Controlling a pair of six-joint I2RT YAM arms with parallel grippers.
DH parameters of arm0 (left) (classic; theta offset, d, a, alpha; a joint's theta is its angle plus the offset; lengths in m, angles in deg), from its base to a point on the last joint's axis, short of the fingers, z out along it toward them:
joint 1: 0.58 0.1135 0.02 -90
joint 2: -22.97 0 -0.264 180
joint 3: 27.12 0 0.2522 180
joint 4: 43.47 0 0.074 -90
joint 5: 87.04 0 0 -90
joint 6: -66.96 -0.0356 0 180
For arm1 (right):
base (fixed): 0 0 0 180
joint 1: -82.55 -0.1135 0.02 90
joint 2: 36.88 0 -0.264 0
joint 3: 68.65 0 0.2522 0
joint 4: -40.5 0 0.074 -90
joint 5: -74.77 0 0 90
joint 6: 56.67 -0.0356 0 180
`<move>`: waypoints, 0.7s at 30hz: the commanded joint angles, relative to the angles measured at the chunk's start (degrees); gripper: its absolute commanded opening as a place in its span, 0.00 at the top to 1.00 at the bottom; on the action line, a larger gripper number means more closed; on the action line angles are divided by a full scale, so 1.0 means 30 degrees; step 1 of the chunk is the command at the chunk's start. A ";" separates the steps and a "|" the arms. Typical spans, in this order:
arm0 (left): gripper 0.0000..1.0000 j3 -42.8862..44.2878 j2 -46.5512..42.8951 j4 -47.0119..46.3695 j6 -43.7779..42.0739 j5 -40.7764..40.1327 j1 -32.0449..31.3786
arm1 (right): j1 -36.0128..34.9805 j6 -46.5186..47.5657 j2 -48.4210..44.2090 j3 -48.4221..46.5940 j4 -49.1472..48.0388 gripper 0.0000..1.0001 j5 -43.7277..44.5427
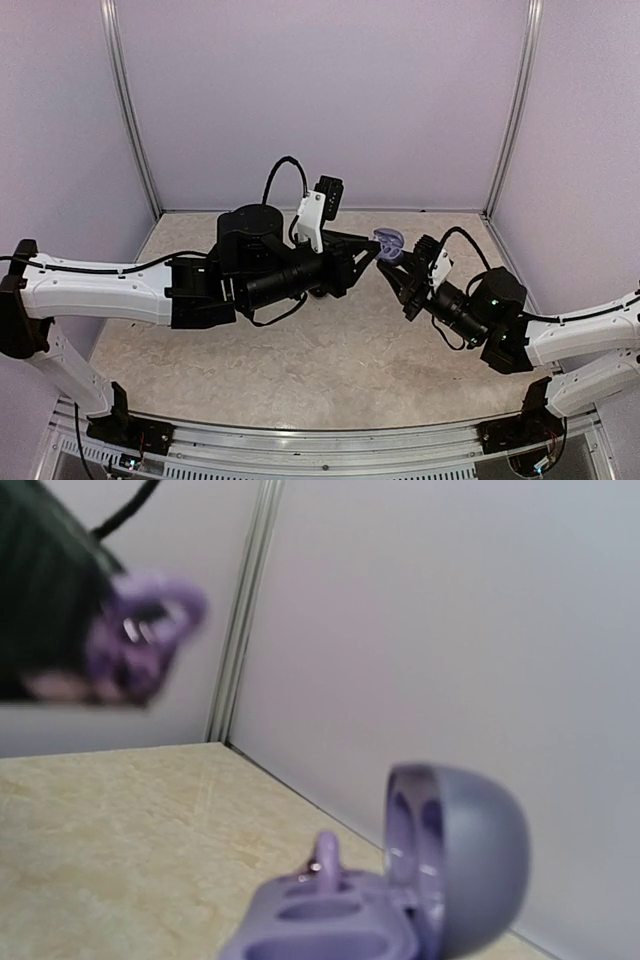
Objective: Insert the wireless bluetooth earbuds into the charging case
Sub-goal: Insert the right earbud into the right side groove of the charging case.
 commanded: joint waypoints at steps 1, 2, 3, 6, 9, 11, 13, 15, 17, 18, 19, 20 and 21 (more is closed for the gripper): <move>0.72 0.0731 0.0485 -0.0135 0.0791 -0.0208 -0.0063 | -0.0515 -0.0087 0.0590 -0.0570 -0.1715 1.00 0.0413; 0.72 0.0826 0.0542 -0.0057 0.0853 -0.0253 -0.0053 | -0.0568 -0.0186 0.0709 -0.0550 -0.1916 1.00 0.0427; 0.72 0.0915 0.0614 -0.0006 0.0849 -0.0284 -0.0077 | -0.0571 -0.0308 0.0815 -0.0577 -0.2062 1.00 0.0384; 0.71 0.1201 0.0828 0.0176 0.0836 -0.0291 -0.0047 | -0.0708 -0.0551 0.1131 -0.0689 -0.2356 1.00 0.0363; 0.72 0.1501 0.1120 0.0430 0.0864 -0.0294 -0.0052 | -0.0954 -0.0634 0.1488 -0.0874 -0.2639 1.00 0.0620; 0.72 0.1673 0.1284 0.0645 0.0866 -0.0305 -0.0051 | -0.1021 -0.0762 0.1653 -0.0895 -0.2899 1.00 0.0677; 0.72 0.1852 0.1421 0.0826 0.0866 -0.0277 -0.0047 | -0.1062 -0.1033 0.1746 -0.0949 -0.3083 1.00 0.0690; 0.72 0.1988 0.1597 0.0987 0.0866 -0.0359 -0.0047 | -0.1068 -0.1314 0.1887 -0.1019 -0.3287 1.00 0.0707; 0.71 0.2046 0.1641 0.1090 0.0928 -0.0399 -0.0018 | -0.1131 -0.1457 0.2024 -0.1136 -0.3394 1.00 0.0808; 0.71 0.2096 0.1659 0.1192 0.0965 -0.0449 -0.0025 | -0.1194 -0.1467 0.2082 -0.1170 -0.3496 1.00 0.0923; 0.71 0.2176 0.1717 0.1292 0.0977 -0.0466 0.0000 | -0.1261 -0.1468 0.2130 -0.1208 -0.3574 1.00 0.0996; 0.71 0.2237 0.1797 0.1422 0.0997 -0.0468 0.0010 | -0.1302 -0.1468 0.2212 -0.1264 -0.3628 1.00 0.1012; 0.71 0.2285 0.1844 0.1504 0.1010 -0.0505 0.0004 | -0.1351 -0.1509 0.2263 -0.1322 -0.3627 1.00 0.1014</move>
